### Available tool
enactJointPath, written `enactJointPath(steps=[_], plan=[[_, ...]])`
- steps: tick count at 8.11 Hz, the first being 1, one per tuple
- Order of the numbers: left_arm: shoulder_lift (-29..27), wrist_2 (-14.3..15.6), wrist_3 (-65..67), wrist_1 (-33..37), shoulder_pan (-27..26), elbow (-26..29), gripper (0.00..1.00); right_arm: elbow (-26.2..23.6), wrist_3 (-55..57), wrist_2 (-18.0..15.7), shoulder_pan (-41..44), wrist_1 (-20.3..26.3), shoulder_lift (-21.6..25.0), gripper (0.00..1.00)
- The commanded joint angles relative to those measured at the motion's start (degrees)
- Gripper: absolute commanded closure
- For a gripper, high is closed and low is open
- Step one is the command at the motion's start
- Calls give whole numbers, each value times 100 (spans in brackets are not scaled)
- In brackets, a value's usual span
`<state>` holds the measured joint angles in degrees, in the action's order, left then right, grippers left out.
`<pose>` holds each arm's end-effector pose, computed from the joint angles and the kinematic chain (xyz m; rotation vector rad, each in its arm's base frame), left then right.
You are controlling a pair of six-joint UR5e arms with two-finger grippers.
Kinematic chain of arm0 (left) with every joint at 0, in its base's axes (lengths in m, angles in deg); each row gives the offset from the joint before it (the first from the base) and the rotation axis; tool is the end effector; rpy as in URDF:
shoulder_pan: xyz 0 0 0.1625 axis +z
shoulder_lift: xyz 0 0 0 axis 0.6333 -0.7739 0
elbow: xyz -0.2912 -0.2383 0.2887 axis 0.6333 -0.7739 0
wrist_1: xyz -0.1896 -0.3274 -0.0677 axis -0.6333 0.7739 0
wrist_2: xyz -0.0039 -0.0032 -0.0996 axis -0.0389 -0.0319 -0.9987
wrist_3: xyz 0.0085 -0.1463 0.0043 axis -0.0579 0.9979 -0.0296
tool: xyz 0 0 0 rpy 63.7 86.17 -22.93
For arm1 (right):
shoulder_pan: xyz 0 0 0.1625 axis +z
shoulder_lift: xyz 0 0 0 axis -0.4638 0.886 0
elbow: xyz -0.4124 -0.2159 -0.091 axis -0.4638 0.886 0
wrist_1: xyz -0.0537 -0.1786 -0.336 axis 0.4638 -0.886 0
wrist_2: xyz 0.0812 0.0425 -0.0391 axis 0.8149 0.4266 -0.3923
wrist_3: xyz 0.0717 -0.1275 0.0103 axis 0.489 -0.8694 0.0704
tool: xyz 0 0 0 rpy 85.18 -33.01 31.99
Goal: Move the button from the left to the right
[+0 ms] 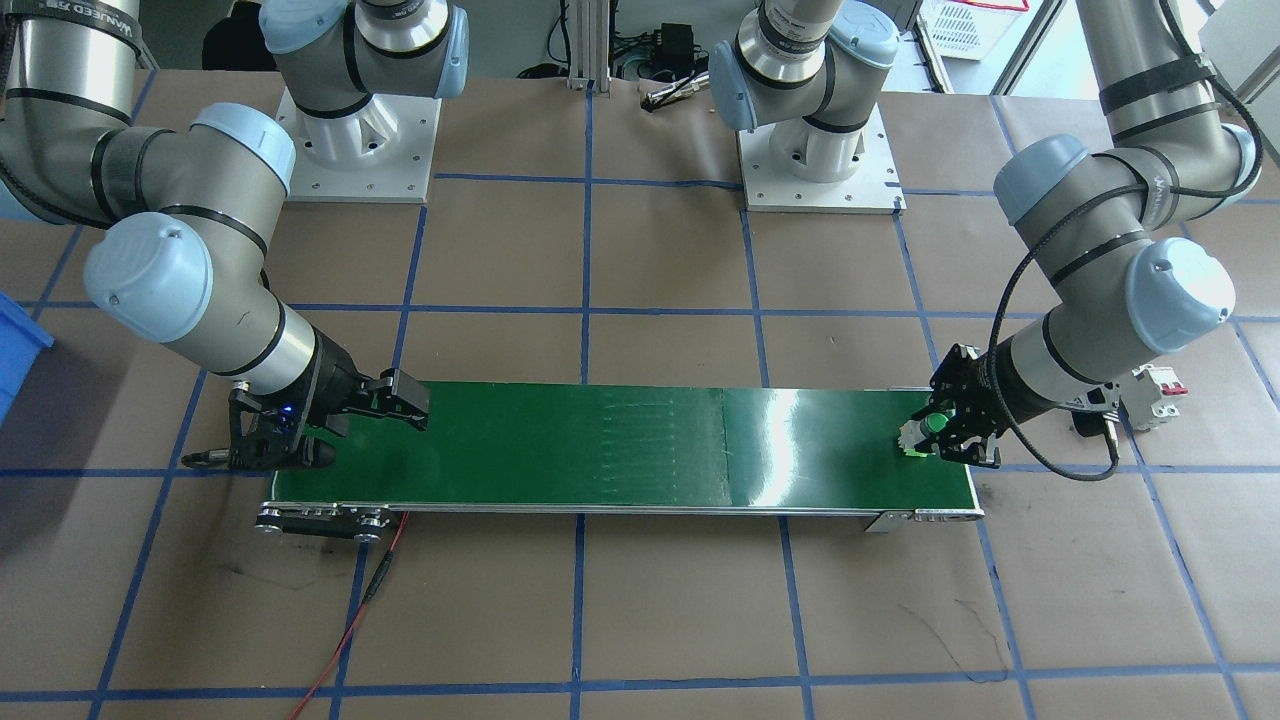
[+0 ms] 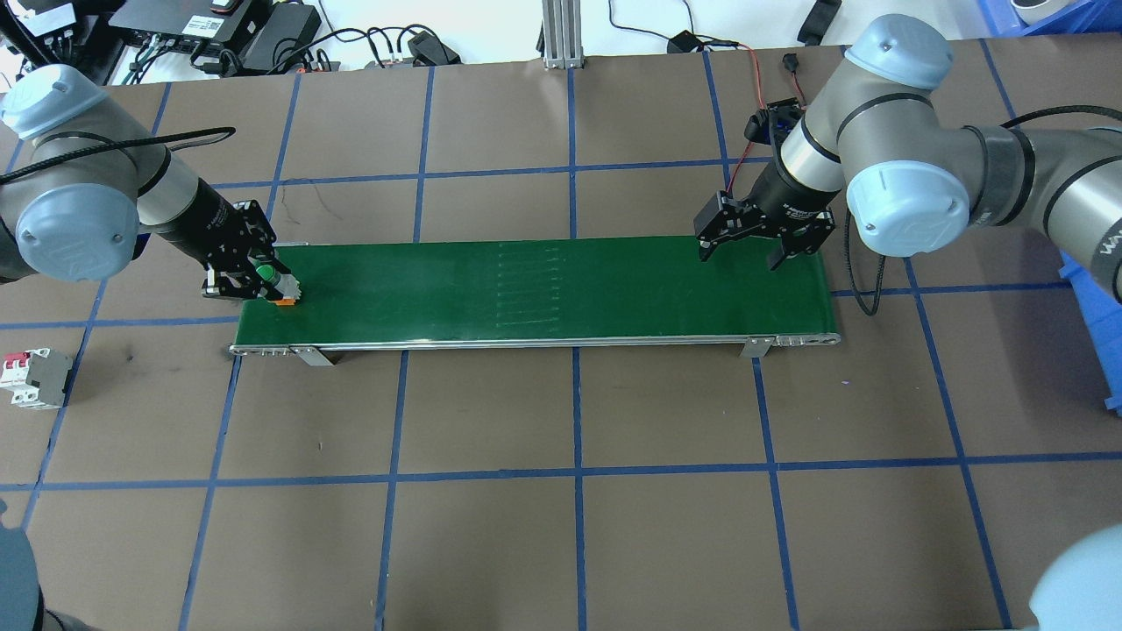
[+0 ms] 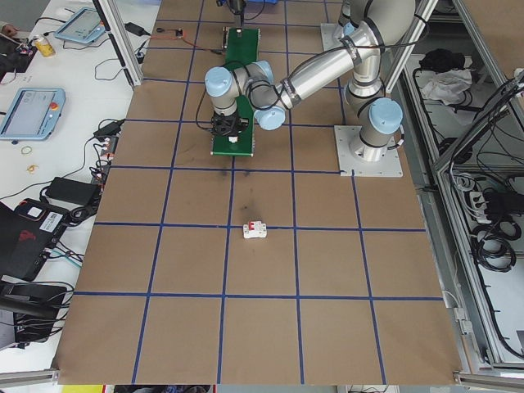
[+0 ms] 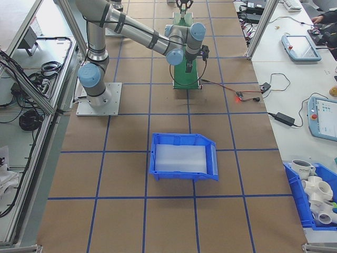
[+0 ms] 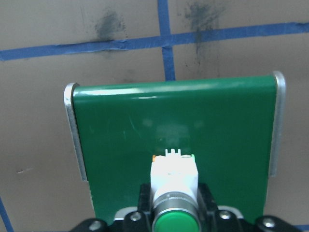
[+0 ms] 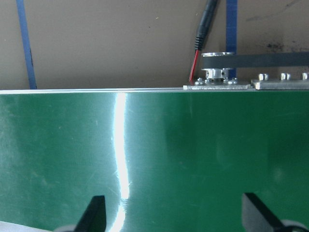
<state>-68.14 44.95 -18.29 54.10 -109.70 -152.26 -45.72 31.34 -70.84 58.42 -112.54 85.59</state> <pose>0.0276 -0.5439 0.2849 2.0722 -2.2176 -0.2744 0.1338 -0.5407 0.2962 0.0536 2.8782 0.0921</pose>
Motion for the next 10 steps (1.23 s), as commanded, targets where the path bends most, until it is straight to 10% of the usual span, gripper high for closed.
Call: enactJointPath(steps=[1, 5, 8, 10], plan=[[-62, 130, -3, 4, 0, -4, 27, 0, 2, 9, 0, 9, 0, 0], [-36, 140, -3, -5, 0, 13, 23, 0, 2, 9, 0, 0, 0, 0], [560, 815, -1378, 196, -665, 66, 18, 9, 11, 9, 0, 0, 0, 0], [816, 790, -2115, 1301, -1096, 493, 17, 17, 2, 53, 0, 9, 0, 0]])
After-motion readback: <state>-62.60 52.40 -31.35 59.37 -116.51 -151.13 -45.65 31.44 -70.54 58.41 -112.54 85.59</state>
